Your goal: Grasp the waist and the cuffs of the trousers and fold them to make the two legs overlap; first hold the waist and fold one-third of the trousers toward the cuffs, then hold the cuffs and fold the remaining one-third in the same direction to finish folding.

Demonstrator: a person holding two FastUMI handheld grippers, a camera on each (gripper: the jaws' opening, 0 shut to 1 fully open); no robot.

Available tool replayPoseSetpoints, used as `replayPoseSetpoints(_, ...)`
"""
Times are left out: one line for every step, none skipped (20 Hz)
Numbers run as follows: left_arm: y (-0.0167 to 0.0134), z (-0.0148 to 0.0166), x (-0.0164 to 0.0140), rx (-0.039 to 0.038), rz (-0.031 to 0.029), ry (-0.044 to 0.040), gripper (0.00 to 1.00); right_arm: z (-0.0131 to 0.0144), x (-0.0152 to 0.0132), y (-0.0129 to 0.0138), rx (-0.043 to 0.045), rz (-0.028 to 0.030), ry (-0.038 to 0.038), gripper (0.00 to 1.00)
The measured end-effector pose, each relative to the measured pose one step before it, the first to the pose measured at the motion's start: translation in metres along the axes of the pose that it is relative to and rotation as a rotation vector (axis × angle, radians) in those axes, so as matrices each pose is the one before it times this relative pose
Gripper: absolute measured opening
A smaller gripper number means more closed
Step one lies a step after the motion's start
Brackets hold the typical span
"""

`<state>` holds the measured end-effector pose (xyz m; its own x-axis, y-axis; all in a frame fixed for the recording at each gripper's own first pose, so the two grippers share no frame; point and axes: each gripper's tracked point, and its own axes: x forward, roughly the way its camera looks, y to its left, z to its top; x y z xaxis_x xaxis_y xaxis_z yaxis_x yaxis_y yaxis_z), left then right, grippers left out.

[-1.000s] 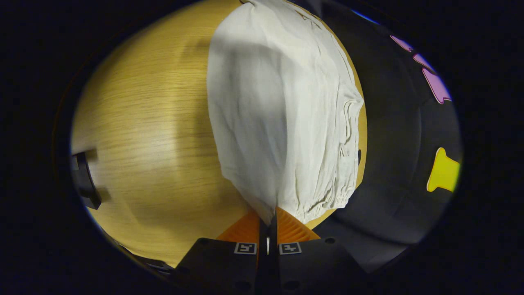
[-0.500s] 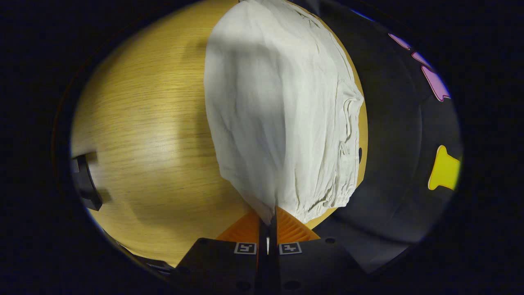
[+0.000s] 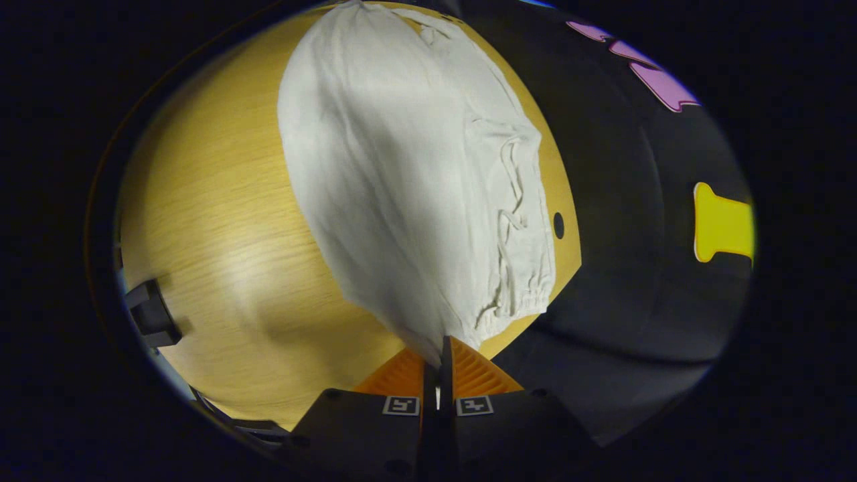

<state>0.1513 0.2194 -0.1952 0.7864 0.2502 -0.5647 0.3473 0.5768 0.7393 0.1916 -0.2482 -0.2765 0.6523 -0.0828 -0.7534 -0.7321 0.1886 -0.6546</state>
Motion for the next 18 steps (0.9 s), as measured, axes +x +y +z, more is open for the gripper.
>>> replayPoseSetpoints(0.01065,0.00973,-0.00069,-0.02548,0.03087,-0.01761,0.05,0.00536,-0.00057,-0.00982,0.05214,-0.01130,-0.00943,0.05)
replayPoseSetpoints(0.00793,0.00835,0.00085,-0.01779,0.02546,-0.01195,0.05,0.00529,0.00027,-0.01036,0.05563,-0.01009,-0.00955,0.05)
replayPoseSetpoints(0.00727,0.01033,0.00116,-0.01540,0.02291,-0.01281,0.05,0.00525,0.00110,-0.01014,0.05393,-0.00932,-0.00624,0.05)
replayPoseSetpoints(0.00915,0.01034,0.00281,-0.01468,0.02098,-0.01298,0.05,0.00427,0.00082,-0.00982,0.04853,-0.00939,-0.00562,0.05)
replayPoseSetpoints(0.00726,0.01079,0.00369,-0.01642,0.02159,-0.01256,0.05,0.00472,0.00028,-0.00963,0.04834,-0.00809,-0.00490,0.05)
replayPoseSetpoints(0.00695,0.00728,0.00267,-0.01683,0.01636,-0.00821,0.05,0.00679,-0.00053,-0.00922,0.04621,-0.01023,-0.00876,0.05)
replayPoseSetpoints(0.00528,0.00835,0.00391,-0.01876,0.01210,-0.00812,0.05,0.00863,-0.00119,-0.00936,0.04215,-0.01126,-0.00922,0.05)
replayPoseSetpoints(0.00639,0.00991,0.00545,-0.01881,0.01720,-0.00928,0.05,0.00845,0.00013,-0.00810,0.04235,-0.01042,-0.00857,0.05)
replayPoseSetpoints(0.00637,0.00796,0.00632,-0.01739,0.01459,-0.00601,0.05,0.00775,0.00454,-0.00684,0.04231,-0.00838,-0.00705,0.05)
replayPoseSetpoints(0.00652,0.01052,0.00815,-0.02729,0.01538,-0.00820,0.05,0.00683,0.00245,-0.00693,0.03607,-0.00979,-0.00486,0.05)
replayPoseSetpoints(0.00376,0.00954,0.00620,-0.02695,0.01101,-0.00933,0.05,0.00543,0.00512,-0.00660,0.03731,-0.00902,-0.00239,0.05)
replayPoseSetpoints(0.00424,0.01109,0.00649,-0.03382,0.01143,-0.01892,0.05,0.00791,0.00524,-0.00529,0.04422,-0.01171,-0.00619,0.05)
replayPoseSetpoints(0.00460,0.01242,0.00915,-0.03146,0.01639,-0.01604,0.05,0.00907,0.00765,-0.00453,0.04759,-0.00986,-0.00974,0.05)
replayPoseSetpoints(0.00540,0.01355,0.01234,-0.03360,0.01092,-0.01574,0.05,0.00865,0.00545,-0.00121,0.04439,-0.00493,-0.00759,0.05)
replayPoseSetpoints(0.00147,0.01114,0.01290,-0.03614,0.00287,-0.00820,0.05,0.00840,0.00627,-0.00167,0.03296,-0.00245,-0.00169,0.05)
replayPoseSetpoints(0.00048,0.00966,0.01296,-0.03470,0.00156,-0.00683,0.05,0.00857,0.00773,-0.00227,0.02717,-0.00309,0.00024,0.05)
replayPoseSetpoints(-0.00153,0.00883,0.01295,-0.02573,0.00517,-0.00661,0.05,0.00804,0.00633,-0.00253,0.04491,0.00125,0.00724,0.05)
replayPoseSetpoints(-0.00163,0.00705,0.01342,-0.02591,0.00354,-0.00764,0.05,0.00965,0.00543,-0.00009,0.06625,0.00697,0.00286,0.05)
